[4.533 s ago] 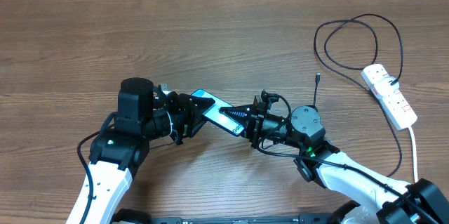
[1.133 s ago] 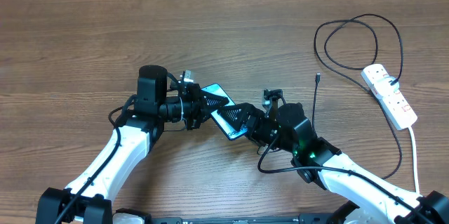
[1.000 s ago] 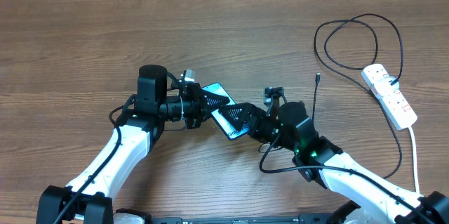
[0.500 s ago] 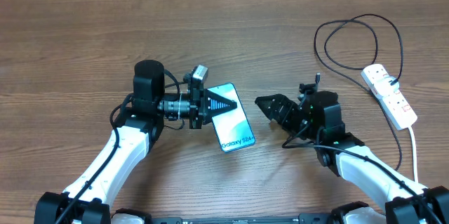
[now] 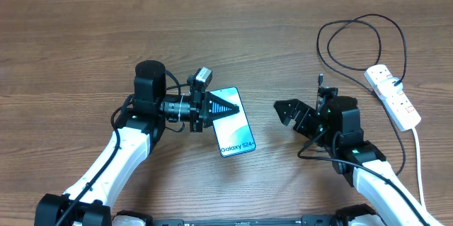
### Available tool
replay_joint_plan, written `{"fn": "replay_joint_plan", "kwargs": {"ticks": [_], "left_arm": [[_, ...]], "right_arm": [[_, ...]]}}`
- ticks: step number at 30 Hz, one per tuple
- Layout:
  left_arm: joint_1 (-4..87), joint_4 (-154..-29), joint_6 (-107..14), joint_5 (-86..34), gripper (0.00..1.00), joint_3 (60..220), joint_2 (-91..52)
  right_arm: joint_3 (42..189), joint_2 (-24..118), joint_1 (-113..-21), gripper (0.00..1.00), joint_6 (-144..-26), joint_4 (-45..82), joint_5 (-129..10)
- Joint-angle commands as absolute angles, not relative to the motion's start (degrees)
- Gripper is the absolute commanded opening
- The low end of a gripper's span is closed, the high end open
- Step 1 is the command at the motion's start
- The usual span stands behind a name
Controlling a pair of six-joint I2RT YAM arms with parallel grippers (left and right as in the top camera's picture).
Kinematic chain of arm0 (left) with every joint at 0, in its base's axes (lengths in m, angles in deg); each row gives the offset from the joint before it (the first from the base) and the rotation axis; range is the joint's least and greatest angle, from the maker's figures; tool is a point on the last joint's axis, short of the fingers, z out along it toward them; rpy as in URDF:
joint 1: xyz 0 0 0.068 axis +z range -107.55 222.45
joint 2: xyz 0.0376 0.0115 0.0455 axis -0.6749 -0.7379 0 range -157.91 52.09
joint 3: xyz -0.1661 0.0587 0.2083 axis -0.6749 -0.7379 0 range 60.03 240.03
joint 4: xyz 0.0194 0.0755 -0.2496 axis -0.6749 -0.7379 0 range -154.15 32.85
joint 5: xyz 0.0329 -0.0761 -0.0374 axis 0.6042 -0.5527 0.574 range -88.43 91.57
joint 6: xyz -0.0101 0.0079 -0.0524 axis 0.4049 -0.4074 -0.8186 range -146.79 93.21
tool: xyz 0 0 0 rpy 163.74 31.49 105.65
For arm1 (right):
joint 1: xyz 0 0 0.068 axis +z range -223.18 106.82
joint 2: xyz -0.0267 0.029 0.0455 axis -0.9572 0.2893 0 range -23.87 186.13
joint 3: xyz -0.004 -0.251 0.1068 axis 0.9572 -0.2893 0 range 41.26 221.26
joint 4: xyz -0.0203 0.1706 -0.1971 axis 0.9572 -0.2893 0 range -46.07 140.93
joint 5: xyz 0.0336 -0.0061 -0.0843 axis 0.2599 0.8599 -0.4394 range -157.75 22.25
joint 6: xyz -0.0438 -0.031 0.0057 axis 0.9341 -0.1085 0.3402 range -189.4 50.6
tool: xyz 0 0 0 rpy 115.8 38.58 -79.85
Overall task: Plug charger to phone and switch on socket
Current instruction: 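Release the phone from the right gripper and move right arm toward cable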
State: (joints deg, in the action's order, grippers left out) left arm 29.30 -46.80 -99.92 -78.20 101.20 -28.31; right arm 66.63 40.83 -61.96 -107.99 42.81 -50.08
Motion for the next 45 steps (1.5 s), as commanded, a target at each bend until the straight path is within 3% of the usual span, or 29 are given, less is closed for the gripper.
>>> {"fn": "replay_joint_plan", "kwargs": {"ticks": [1,7,20,33,45], "left_arm": [[29.04,-46.36,-100.05,-80.47,0.04,103.01,-27.09],[29.04,-46.34,-100.03,-80.19,0.04,103.01,-27.09],[30.16,-45.79,-100.0,-78.25,0.04,103.01,-27.31],[30.11,-45.77,-100.03,-77.48,0.04,103.01,-27.31],[30.42,-45.73,-95.96,-77.02,0.04,103.01,-27.35]], "right_arm": [[71.06,38.08,-62.18,0.99,-103.03,37.06,-63.74],[76.26,37.8,-62.18,1.0,-98.46,26.7,-76.17],[76.94,37.86,-62.18,1.0,-97.87,22.9,-74.4],[77.86,38.01,-62.18,1.0,-94.09,28.27,-70.82],[92.0,51.63,-66.0,1.0,-93.93,13.8,-72.87]]}}
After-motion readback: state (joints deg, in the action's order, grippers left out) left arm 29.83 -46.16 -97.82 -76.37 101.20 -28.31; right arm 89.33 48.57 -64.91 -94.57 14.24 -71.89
